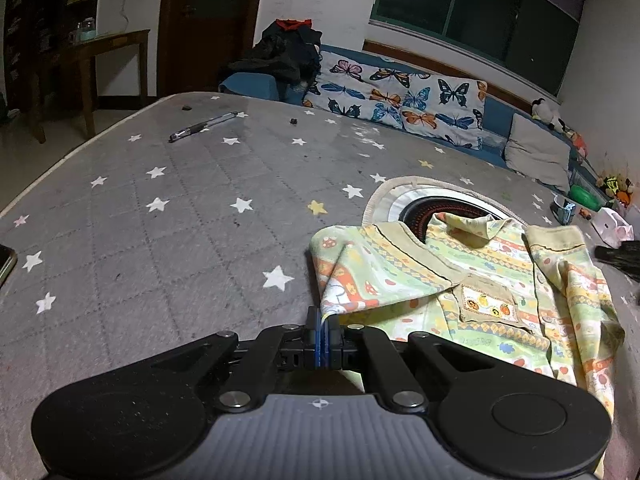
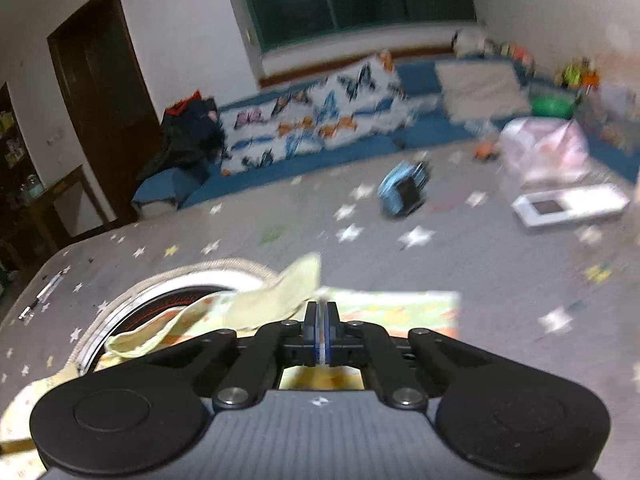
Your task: Fold clothes
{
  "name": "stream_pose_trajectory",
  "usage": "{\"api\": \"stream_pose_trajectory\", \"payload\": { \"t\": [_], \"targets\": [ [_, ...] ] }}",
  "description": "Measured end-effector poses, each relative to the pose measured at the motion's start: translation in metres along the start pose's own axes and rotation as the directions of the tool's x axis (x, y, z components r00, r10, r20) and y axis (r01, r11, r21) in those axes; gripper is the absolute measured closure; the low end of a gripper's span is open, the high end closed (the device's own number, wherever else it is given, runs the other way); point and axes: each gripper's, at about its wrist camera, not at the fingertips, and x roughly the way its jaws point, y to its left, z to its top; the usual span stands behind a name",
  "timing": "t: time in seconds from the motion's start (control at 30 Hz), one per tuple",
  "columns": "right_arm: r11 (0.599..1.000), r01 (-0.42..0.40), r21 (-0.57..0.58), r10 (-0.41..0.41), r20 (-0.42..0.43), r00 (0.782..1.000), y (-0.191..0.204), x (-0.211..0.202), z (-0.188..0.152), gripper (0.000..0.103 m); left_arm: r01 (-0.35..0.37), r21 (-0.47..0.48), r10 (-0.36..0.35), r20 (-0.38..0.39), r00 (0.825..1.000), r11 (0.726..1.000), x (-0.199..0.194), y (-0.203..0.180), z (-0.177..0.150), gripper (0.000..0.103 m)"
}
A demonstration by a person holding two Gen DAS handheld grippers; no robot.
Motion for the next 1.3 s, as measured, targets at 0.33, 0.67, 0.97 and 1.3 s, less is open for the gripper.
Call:
{"api": "stream_pose_trajectory", "payload": {
  "t": [0.33,0.67,0.97,1.3],
  "targets": [
    [0.999,0.043,-0.031,-0.04,0.079,0.996,-0.042,-0.093,-0.005,0.099,0.003,-0.009,-0.003,-0.002,1.0,1.0,-0.012,0.005,-0.01,0.101],
    [0.99,-0.135,0.036,0.135,0.009,0.991,-0.007,-0.036,-0.007,0.095,-0.014,-0.026,0.013,-0.018,1.0,1.0,-0.013,0.01,-0.013,0.101],
    [0.989,-0.143,0.049,0.145,-0.039,0.989,0.008,0.013,-0.001,0.07,-0.015,-0.041,0.013,-0.04,0.999,0.999,-0.008,0.014,-0.015,0.101],
    [0.981,-0.153,0.119,0.163,-0.083,0.983,0.009,0.065,0.004,0.066,-0.02,-0.055,0.016,-0.06,0.998,0.998,-0.003,0.017,-0.012,0.1]
  ]
}}
